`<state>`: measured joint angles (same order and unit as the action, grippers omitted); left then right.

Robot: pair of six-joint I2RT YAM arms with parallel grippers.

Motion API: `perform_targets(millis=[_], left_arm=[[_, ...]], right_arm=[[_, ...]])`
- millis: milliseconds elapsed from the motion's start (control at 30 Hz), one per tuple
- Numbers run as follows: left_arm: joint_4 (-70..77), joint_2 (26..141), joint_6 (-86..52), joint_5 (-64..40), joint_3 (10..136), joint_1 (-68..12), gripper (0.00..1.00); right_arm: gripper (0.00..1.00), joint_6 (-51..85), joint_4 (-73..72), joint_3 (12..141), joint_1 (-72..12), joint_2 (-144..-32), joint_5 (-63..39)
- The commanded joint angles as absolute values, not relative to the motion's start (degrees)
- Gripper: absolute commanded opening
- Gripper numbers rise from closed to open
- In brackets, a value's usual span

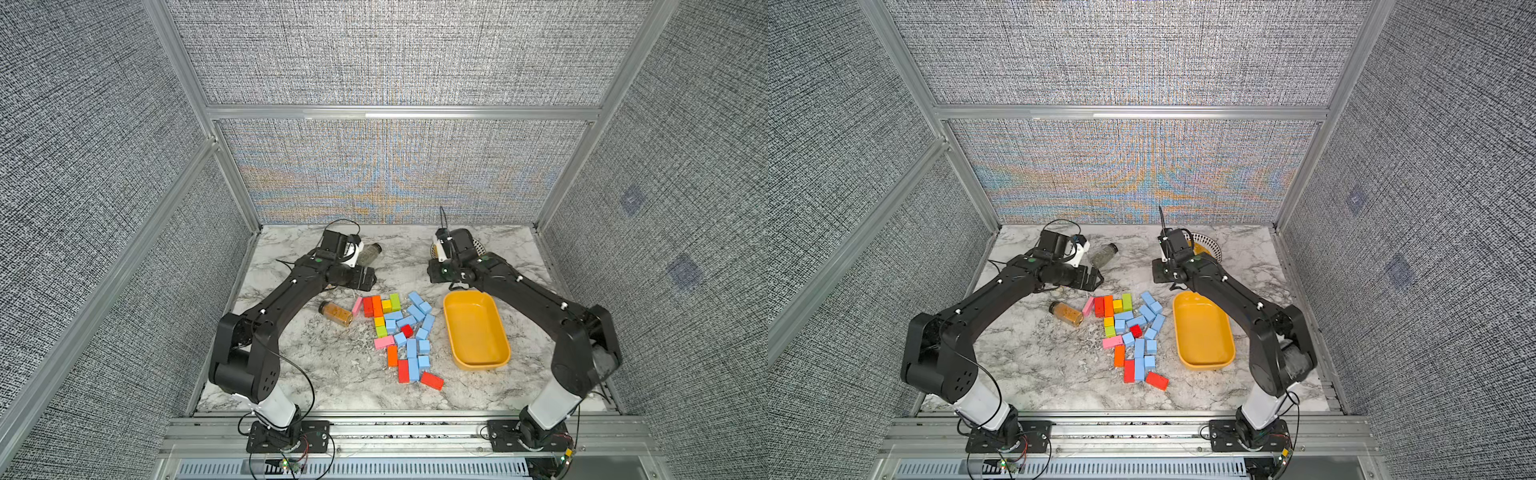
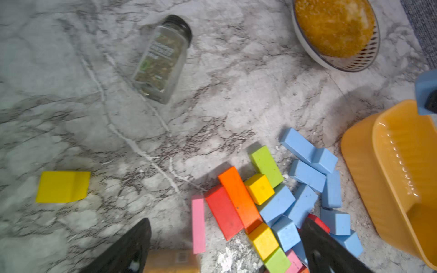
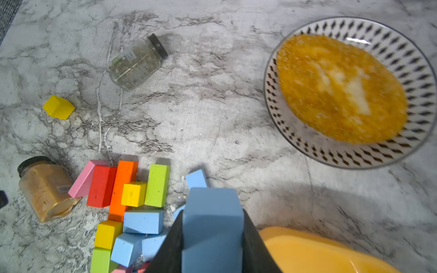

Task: Pick out the blue building blocks
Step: Place the building block in the storage box.

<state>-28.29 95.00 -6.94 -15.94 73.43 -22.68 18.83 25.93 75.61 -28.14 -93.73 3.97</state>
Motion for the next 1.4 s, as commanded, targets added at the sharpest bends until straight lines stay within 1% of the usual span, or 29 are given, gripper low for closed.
perform_targets(millis=[0, 133, 267, 400, 500, 667, 800, 933, 1033, 1167, 1233, 1300, 1367], left_arm=[[-28.0, 96.7, -8.3, -17.6, 74.6, -25.1, 1.00], [-28.4, 99.3, -7.7, -17.6, 76.8, -27.5, 1.00], [-29.2, 102.0, -9.0, -19.2, 79.6, -28.3, 1.00], [-29.5, 102.5, -9.5, -19.5, 79.4, -29.0, 1.00], [-29.3, 102.3, -9.9, -19.8, 78.7, -29.2, 1.00], [-29.3, 102.6, -9.7, -19.3, 78.4, -29.3, 1.00], [-29.9, 102.7, -9.2, -18.7, 79.2, -29.3, 1.00], [-30.3, 102.7, -8.5, -17.8, 79.8, -29.3, 1.00], [-30.8, 102.7, -8.1, -17.6, 80.0, -29.3, 1.00], [-31.1, 103.4, -8.4, -17.9, 80.4, -29.3, 1.00], [-31.5, 103.4, -8.3, -17.8, 80.9, -29.3, 1.00], [-31.9, 103.5, -8.3, -17.6, 81.5, -29.3, 1.00], [-32.6, 103.4, -8.0, -17.4, 82.1, -29.3, 1.00]], right_arm=[[0.20, 23.4, 24.8, 69.3, -26.5, -87.7, 4.6], [0.20, 26.8, 24.3, 61.5, -23.0, -80.1, 3.8], [0.20, 32.3, 23.1, 52.8, -21.9, -74.1, 4.5], [0.20, 37.5, 20.5, 46.4, -21.7, -70.9, 2.5], [0.21, 39.3, 15.0, 42.1, -21.7, -71.5, -1.4], [0.23, 39.7, 9.4, 44.0, -21.7, -79.3, -4.2], [0.26, 38.3, 11.2, 49.8, -21.5, -86.5, -3.2], [0.32, 37.5, 14.2, 53.0, -21.2, -90.4, -3.3], [0.39, 37.2, 13.4, 52.9, -20.8, -91.6, -3.7], [0.46, 37.0, 13.2, 52.9, -20.5, -91.3, -4.0], [0.52, 36.7, 13.6, 53.2, -20.5, -90.3, -4.2], [0.55, 36.6, 14.8, 53.7, -20.6, -88.9, -3.7], [0.55, 36.5, 17.1, 54.2, -20.5, -87.1, -2.7]])
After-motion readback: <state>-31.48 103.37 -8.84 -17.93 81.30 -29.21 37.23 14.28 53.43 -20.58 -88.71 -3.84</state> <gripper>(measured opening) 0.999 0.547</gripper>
